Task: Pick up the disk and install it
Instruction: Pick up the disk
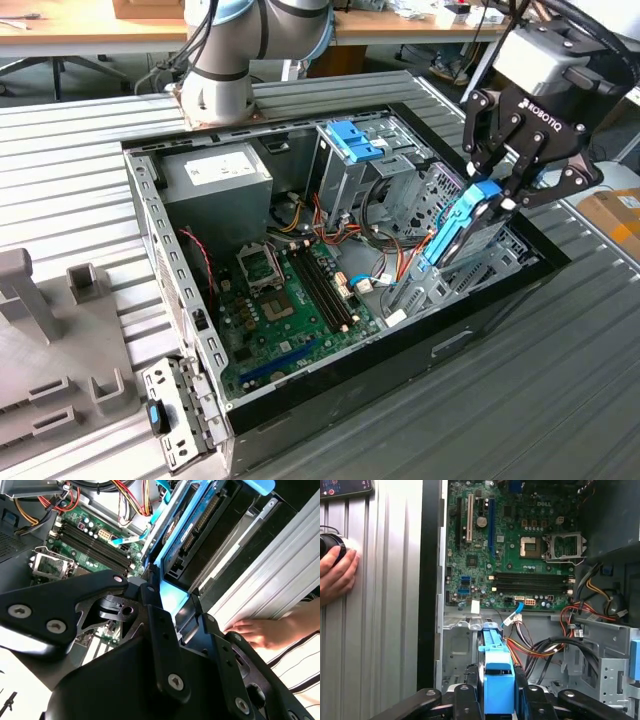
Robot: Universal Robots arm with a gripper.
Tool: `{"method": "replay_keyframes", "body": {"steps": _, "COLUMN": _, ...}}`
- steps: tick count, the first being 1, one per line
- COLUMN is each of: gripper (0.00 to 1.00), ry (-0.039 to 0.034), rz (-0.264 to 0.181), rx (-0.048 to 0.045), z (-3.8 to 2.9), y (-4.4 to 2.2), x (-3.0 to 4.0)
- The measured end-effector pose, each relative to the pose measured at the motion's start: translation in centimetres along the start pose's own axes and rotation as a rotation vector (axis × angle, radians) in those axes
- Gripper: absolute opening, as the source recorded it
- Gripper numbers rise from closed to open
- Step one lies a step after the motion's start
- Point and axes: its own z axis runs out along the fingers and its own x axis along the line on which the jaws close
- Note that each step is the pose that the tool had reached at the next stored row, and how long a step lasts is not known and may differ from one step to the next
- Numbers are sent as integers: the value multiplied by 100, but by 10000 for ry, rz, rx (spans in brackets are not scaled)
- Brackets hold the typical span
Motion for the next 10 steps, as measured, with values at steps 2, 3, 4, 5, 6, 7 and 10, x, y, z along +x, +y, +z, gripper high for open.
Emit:
{"method": "replay_keyframes", "body": {"steps": 2, "gripper": 36, "ry": -2, "rz": 0, "rx": 0, "z": 101, "y": 0, "x": 0}}
{"method": "replay_keyframes", "body": {"steps": 3, "gripper": 36, "ry": 0, "rz": 0, "rx": 0, "z": 113, "y": 0, "x": 0}}
{"method": "replay_keyframes", "body": {"steps": 4, "gripper": 36, "ry": 2, "rz": 0, "rx": 0, "z": 113, "y": 0, "x": 0}}
{"method": "replay_keyframes", "body": {"steps": 5, "gripper": 36, "ry": 2, "rz": 0, "rx": 0, "z": 113, "y": 0, "x": 0}}
{"method": "replay_keyframes", "body": {"steps": 6, "gripper": 36, "ry": -1, "rz": 0, "rx": 0, "z": 118, "y": 0, "x": 0}}
{"method": "replay_keyframes", "body": {"steps": 7, "gripper": 36, "ry": 1, "rz": 0, "rx": 0, "z": 119, "y": 0, "x": 1}}
{"method": "replay_keyframes", "body": {"steps": 10, "gripper": 44, "ry": 1, "rz": 0, "rx": 0, "z": 120, "y": 0, "x": 0}}
